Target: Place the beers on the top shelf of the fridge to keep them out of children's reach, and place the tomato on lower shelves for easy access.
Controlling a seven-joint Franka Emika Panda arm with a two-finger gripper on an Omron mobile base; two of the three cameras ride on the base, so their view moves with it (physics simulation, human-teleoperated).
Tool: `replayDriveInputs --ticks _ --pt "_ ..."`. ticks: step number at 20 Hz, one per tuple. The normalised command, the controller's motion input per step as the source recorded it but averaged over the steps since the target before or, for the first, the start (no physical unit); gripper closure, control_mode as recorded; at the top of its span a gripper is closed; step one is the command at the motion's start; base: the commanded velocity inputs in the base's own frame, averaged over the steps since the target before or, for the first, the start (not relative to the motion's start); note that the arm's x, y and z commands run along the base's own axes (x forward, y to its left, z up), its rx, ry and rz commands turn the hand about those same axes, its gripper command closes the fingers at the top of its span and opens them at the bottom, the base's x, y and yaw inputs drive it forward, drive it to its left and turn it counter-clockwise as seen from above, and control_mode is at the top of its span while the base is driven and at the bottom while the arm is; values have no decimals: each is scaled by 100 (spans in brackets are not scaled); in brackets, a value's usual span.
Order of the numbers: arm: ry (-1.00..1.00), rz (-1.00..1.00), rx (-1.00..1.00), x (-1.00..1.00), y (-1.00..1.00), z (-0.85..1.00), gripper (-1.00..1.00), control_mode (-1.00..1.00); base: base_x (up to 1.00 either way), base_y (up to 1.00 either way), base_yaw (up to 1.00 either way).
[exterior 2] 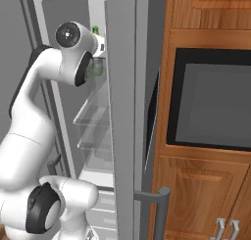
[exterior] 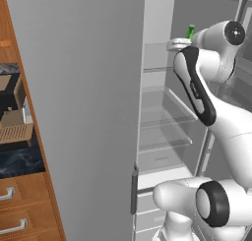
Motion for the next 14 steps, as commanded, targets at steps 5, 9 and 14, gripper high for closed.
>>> replayDriveInputs --ticks 5,9,14 --pt "0 0 0 41 -2 0 100 -100 0 0 0" --pt "0 1 0 42 -2 0 100 -100 0 0 0" --pt "0 2 0 46 0 0 100 -100 0 0 0"
